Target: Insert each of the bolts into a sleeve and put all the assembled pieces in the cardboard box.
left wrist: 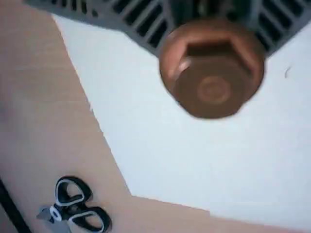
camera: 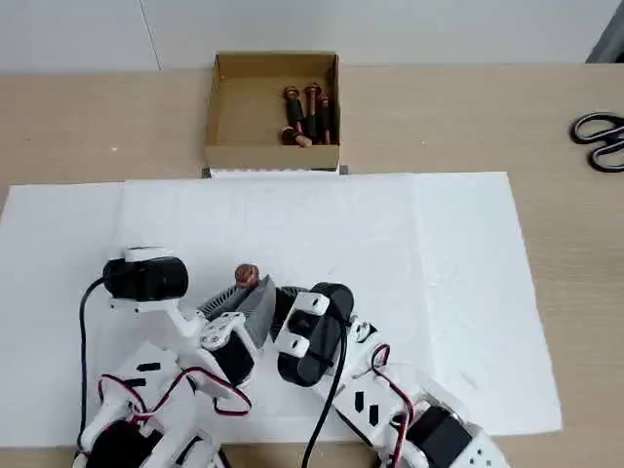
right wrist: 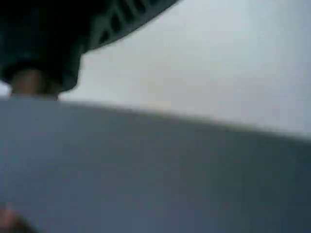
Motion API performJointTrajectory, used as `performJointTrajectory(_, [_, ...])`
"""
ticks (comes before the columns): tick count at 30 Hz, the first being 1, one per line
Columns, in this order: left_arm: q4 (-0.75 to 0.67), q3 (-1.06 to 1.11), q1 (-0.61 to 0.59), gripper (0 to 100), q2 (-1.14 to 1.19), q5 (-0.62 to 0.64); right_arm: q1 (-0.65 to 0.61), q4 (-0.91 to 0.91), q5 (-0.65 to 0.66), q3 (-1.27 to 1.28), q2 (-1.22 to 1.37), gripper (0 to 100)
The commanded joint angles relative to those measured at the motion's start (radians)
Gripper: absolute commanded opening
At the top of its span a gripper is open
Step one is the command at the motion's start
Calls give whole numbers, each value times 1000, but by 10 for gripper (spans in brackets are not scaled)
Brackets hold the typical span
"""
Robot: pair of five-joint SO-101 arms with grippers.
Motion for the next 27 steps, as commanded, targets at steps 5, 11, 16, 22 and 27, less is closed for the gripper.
performJointTrajectory(5, [3,71,6,5,-5,-100,1,-39,55,-12,-5,4])
performJointTrajectory(11, [3,87,6,37,-8,-100,1,-41,74,-12,-5,4])
performJointTrajectory(16, [17,87,6,205,-5,-101,1,-41,74,-9,-5,4])
performJointTrajectory(22, [14,85,0,245,-5,-103,2,-33,74,-5,-5,4])
performJointTrajectory(27, [9,79,-2,246,-5,-103,2,-31,74,-3,-5,4])
